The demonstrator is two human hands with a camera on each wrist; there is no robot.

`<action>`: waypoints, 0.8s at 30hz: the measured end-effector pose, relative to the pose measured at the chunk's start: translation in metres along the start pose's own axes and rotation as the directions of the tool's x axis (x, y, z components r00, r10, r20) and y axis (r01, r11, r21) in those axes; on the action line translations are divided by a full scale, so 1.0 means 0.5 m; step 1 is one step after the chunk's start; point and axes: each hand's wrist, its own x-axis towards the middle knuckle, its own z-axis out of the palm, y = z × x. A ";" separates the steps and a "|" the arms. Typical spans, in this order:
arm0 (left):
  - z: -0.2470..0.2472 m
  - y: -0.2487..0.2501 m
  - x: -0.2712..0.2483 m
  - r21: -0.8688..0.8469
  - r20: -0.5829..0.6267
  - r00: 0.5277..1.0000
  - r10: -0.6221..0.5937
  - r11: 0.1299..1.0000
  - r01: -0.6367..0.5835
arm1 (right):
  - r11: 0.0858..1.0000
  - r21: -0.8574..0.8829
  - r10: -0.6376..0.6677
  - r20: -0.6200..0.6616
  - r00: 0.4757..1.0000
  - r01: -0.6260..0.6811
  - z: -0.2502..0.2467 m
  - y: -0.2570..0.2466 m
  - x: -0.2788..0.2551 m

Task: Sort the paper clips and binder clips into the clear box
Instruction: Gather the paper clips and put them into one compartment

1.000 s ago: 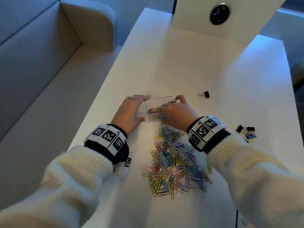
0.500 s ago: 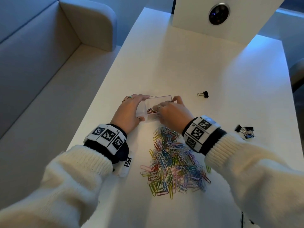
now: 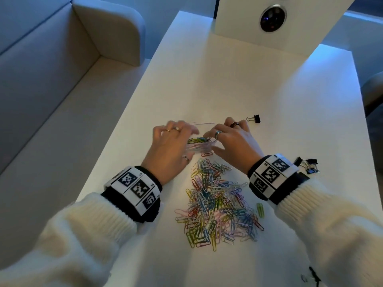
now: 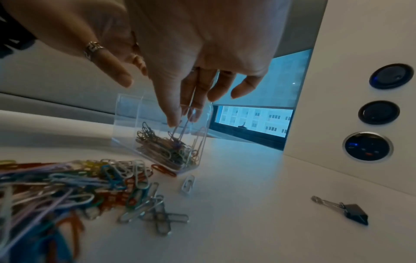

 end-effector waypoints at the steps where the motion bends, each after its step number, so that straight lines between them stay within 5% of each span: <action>1: 0.007 0.008 0.005 0.050 0.102 0.995 0.017 0.999 -0.022 | 1.000 -0.015 -0.006 0.016 1.000 0.007 0.004 0.000 -0.001; 4: 0.022 0.014 0.031 0.261 0.350 0.936 -0.044 0.964 -0.052 | 1.000 -0.023 0.015 0.165 0.986 -0.012 0.012 -0.010 0.012; 7: 0.034 0.025 0.051 0.332 0.447 0.889 -0.103 0.942 -0.058 | 0.995 -0.096 0.018 0.196 0.980 0.001 0.019 -0.021 0.027; 14: 0.043 0.016 0.058 0.330 0.458 0.882 -0.111 0.942 -0.053 | 0.950 -0.269 -0.084 0.262 0.962 0.156 0.000 -0.021 0.046; 17: 0.041 0.010 0.062 0.320 0.470 0.874 -0.123 0.947 -0.039 | 0.899 -0.319 -0.200 0.311 0.929 0.300 -0.015 -0.024 0.049; 24: 0.041 0.010 0.064 0.329 0.481 0.869 -0.121 0.943 -0.051 | 0.863 -0.285 -0.262 0.453 0.852 0.417 -0.047 -0.006 0.057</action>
